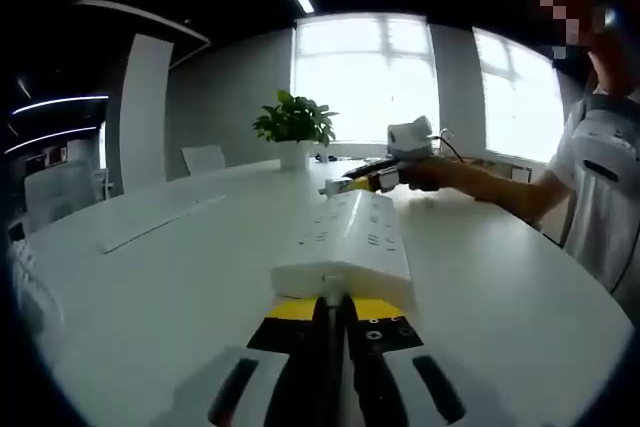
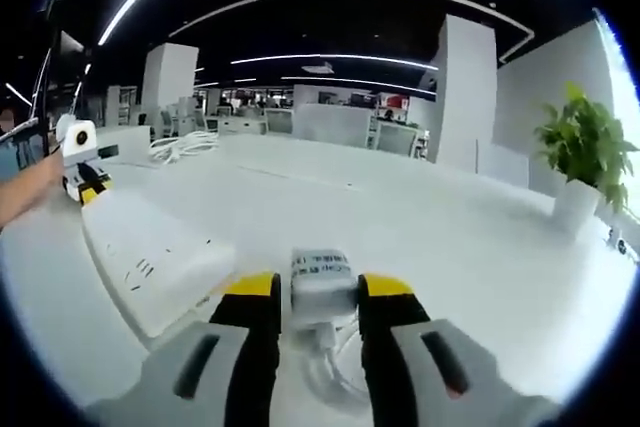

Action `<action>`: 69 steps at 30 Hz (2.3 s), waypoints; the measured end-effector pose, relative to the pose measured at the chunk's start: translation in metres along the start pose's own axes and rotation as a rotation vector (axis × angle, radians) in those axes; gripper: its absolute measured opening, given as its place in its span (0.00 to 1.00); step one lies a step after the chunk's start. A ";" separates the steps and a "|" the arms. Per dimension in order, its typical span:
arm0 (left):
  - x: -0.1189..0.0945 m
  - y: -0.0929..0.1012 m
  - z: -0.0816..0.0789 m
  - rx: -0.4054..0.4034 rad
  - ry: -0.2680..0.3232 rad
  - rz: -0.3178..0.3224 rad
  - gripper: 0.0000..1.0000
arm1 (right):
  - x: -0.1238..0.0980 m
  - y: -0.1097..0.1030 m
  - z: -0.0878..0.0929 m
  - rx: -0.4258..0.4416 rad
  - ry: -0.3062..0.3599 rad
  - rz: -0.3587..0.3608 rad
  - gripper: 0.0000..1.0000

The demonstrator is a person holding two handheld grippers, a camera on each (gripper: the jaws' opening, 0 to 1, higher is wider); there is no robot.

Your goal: Straighten the power strip on the desk, plug the charger into it

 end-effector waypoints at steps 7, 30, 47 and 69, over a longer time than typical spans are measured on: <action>0.000 0.001 0.000 0.000 0.000 0.000 0.13 | 0.005 0.004 0.000 0.012 0.005 -0.001 0.30; 0.001 0.001 0.000 0.000 0.000 0.000 0.13 | 0.012 0.003 -0.001 -0.021 -0.004 -0.011 0.28; 0.000 0.001 0.000 0.000 0.001 0.000 0.13 | -0.003 -0.003 0.005 -0.071 -0.031 -0.017 0.28; 0.000 0.001 0.000 0.000 0.001 0.000 0.13 | -0.008 -0.004 0.007 -0.053 -0.035 -0.014 0.30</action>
Point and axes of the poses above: the point that each gripper's makers call its tool centre point, and the gripper's own axes: x roughly forward along the fingers, y roughly to its right, z roughly out of its underside, the point moved 7 cm from there along -x, roughly backward along the fingers, and after that the axes turned 13 degrees about -y, right-handed, at the moved point
